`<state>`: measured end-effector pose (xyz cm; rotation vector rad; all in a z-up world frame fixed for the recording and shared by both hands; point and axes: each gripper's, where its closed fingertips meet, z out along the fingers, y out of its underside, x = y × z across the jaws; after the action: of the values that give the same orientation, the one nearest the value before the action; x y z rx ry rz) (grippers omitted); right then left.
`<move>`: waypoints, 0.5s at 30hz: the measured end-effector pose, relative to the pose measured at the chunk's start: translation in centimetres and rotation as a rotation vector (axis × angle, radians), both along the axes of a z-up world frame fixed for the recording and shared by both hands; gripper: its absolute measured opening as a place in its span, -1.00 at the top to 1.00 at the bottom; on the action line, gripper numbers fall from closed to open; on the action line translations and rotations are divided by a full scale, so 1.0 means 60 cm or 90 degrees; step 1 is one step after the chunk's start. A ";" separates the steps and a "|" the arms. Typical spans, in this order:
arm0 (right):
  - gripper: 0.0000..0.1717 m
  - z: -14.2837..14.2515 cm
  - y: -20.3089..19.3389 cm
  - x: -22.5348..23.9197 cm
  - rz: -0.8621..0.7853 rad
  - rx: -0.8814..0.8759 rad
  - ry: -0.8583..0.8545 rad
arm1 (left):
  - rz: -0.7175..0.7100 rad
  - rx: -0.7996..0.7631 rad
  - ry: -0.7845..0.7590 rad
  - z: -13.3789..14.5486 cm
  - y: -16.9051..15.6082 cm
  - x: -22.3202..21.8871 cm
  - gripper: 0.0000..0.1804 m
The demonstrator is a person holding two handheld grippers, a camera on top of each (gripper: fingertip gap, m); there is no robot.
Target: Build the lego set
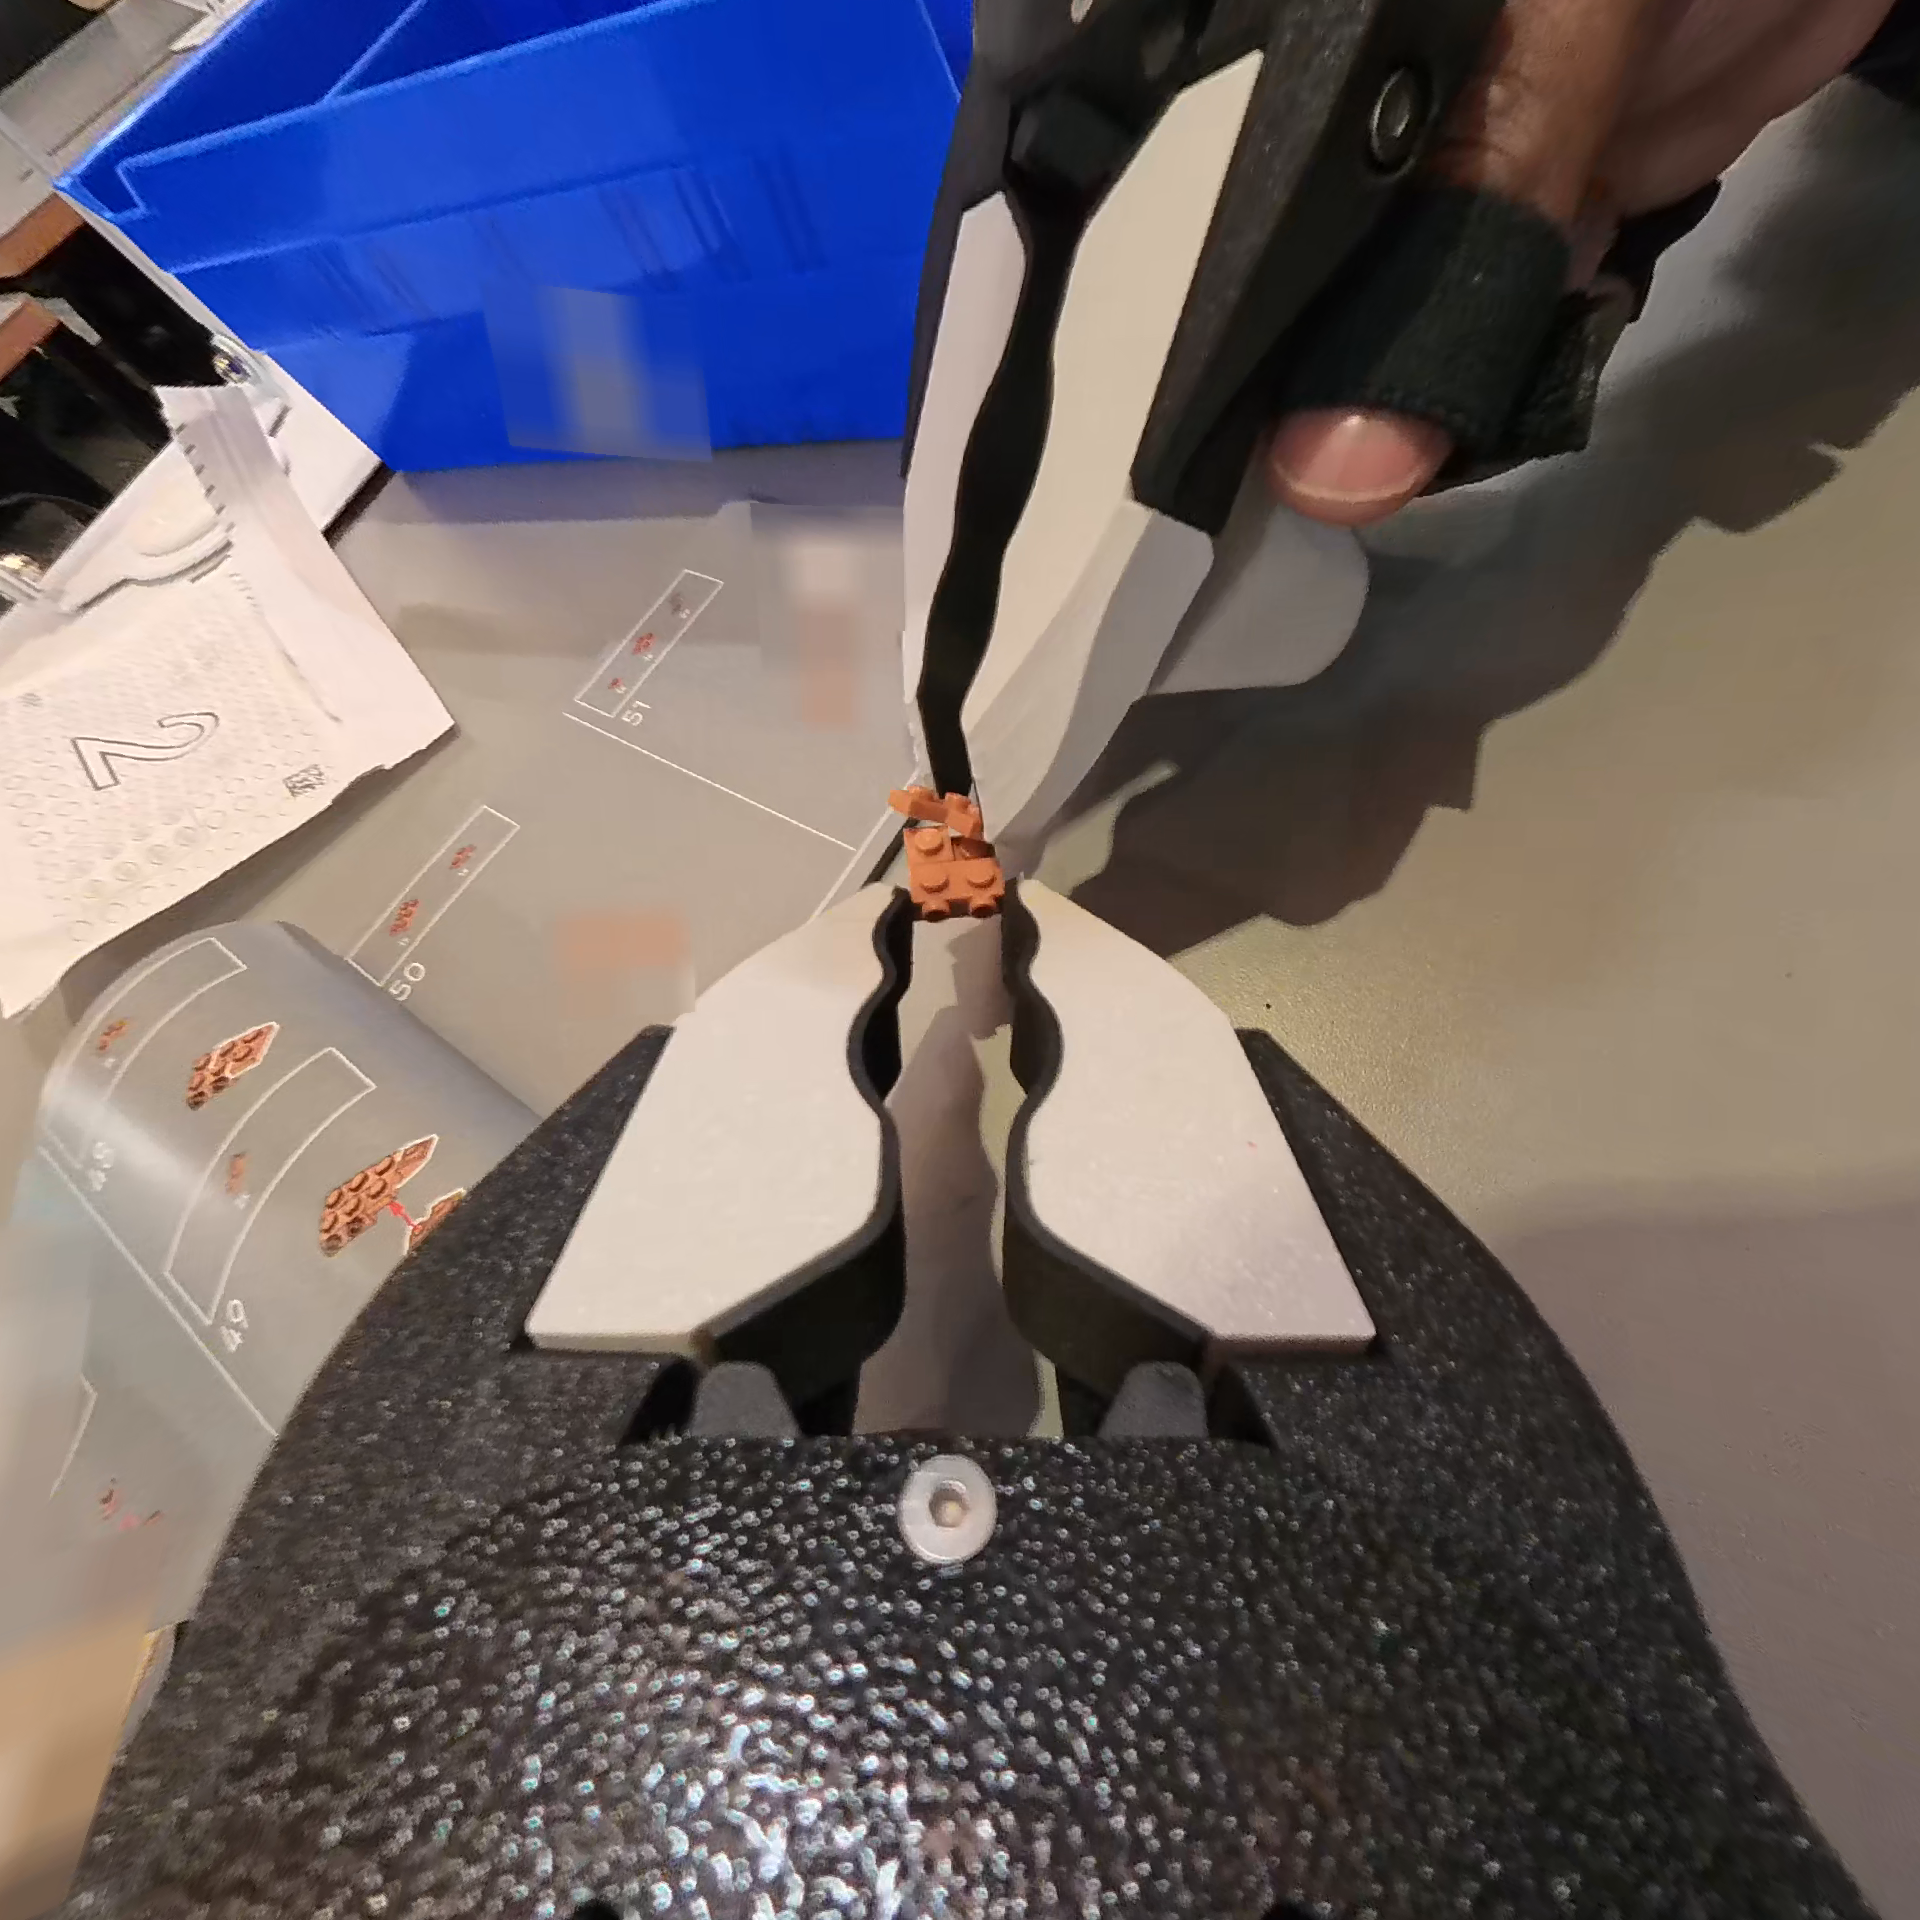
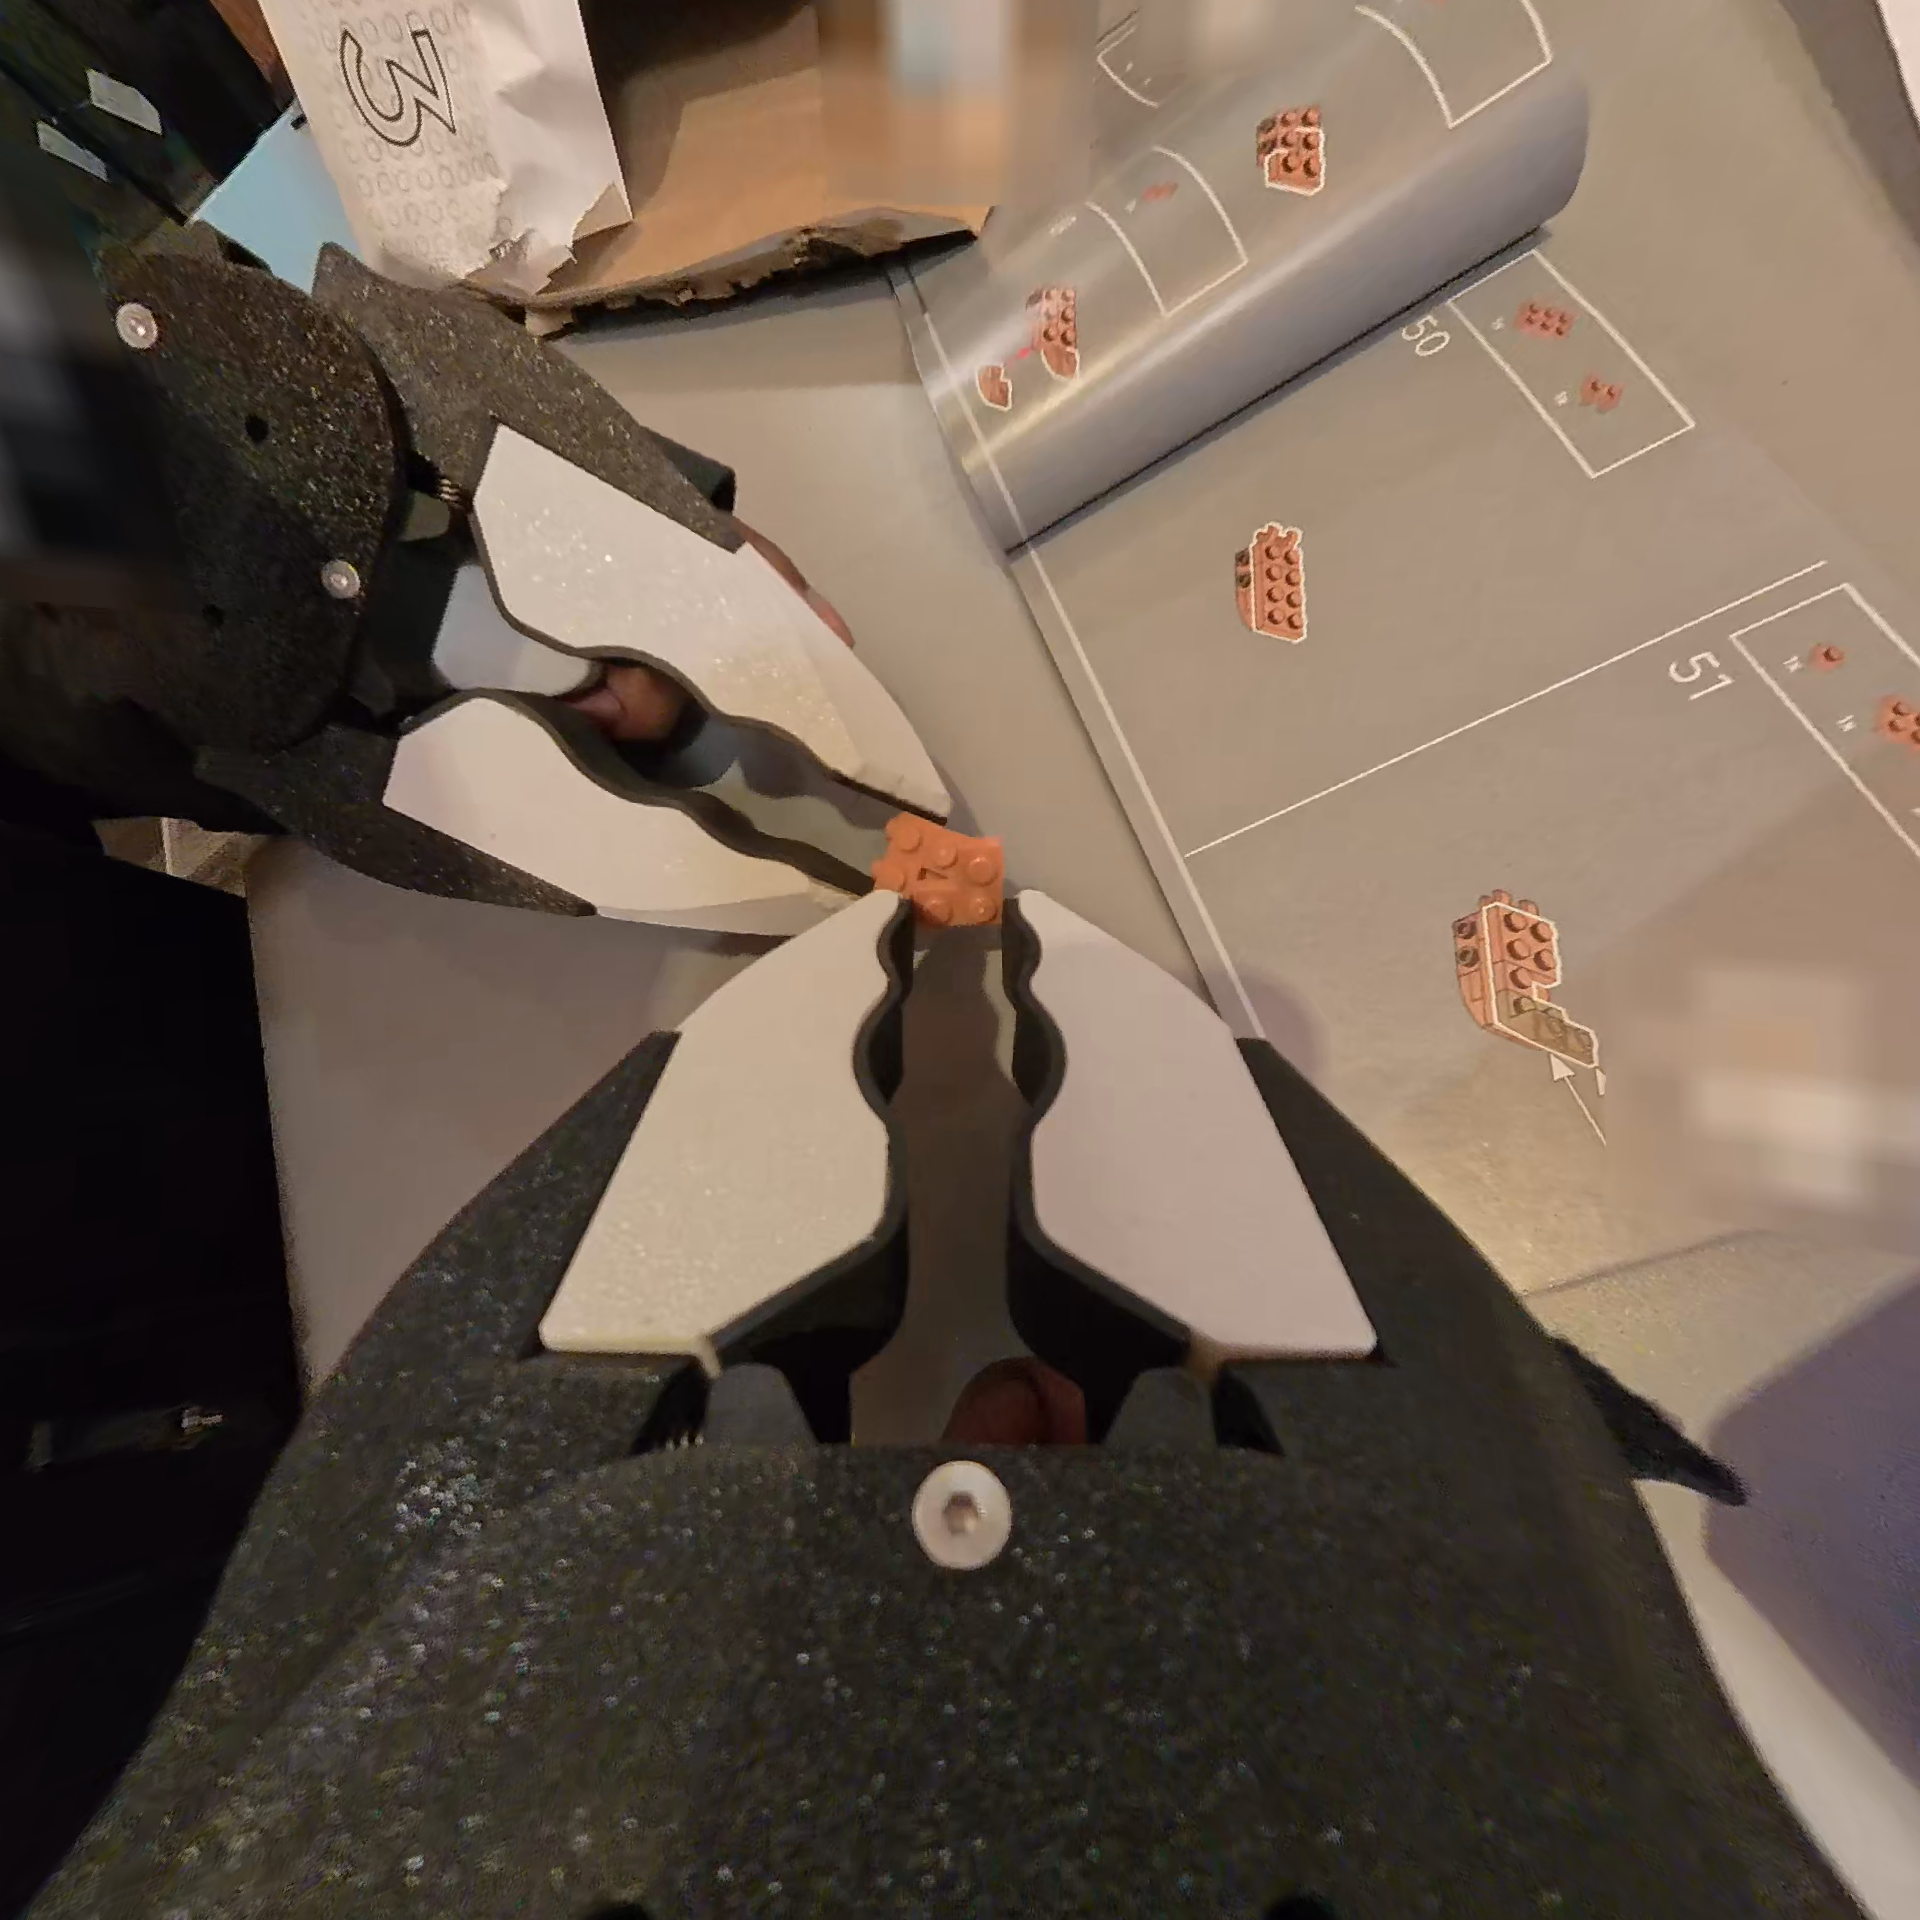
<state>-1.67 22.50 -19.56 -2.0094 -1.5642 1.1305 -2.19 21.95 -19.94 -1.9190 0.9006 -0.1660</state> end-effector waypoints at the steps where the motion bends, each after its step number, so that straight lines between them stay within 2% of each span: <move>1: 0.81 0.000 0.000 0.000 -0.001 0.000 0.001 | 0.000 0.001 0.000 0.000 0.000 0.000 0.83; 15: 0.81 -0.002 -0.002 -0.002 -0.009 -0.023 0.012 | -0.003 0.021 0.000 0.006 0.001 0.000 0.83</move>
<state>-1.81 22.40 -19.66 -2.0234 -1.5276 1.1765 -2.18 22.00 -19.60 -1.8864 0.9032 -0.1530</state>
